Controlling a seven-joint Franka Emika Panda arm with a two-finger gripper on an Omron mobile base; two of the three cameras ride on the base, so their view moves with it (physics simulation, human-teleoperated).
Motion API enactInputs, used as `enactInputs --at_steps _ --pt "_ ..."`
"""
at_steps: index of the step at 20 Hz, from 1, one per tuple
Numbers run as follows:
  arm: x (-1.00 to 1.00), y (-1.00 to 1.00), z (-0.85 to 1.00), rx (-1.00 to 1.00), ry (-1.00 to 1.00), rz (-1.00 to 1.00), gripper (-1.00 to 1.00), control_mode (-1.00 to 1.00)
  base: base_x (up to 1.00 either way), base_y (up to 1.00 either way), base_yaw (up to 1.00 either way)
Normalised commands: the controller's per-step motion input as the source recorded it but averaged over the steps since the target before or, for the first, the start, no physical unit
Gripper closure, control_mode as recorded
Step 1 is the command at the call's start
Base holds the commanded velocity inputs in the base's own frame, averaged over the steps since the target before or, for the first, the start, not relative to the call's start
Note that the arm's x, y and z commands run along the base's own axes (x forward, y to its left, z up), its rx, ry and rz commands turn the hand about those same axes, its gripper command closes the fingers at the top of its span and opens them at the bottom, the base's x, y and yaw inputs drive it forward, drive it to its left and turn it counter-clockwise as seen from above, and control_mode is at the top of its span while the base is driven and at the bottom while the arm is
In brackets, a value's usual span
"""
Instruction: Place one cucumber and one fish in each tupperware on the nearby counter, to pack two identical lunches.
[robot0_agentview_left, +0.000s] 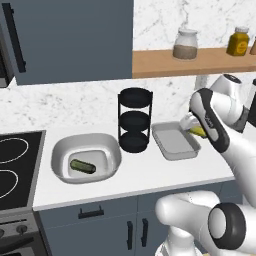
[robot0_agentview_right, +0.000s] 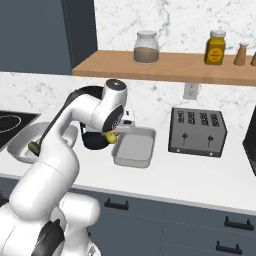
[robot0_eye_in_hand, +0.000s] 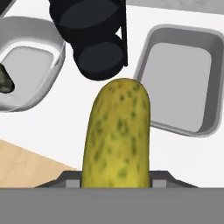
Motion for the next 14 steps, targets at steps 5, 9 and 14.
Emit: enactInputs --at_steps 5,9,14 --pt "0.66 -0.08 -0.5 0.0 0.01 -0.07 1.0 -1.0 0.0 0.0 0.0" --pt "0.56 -0.31 -0.64 0.0 0.01 -0.03 1.0 -1.0 0.0 0.0 0.0" --pt "0.31 -0.38 -0.48 0.0 0.0 -0.02 1.0 -1.0 0.0 0.0 0.0"
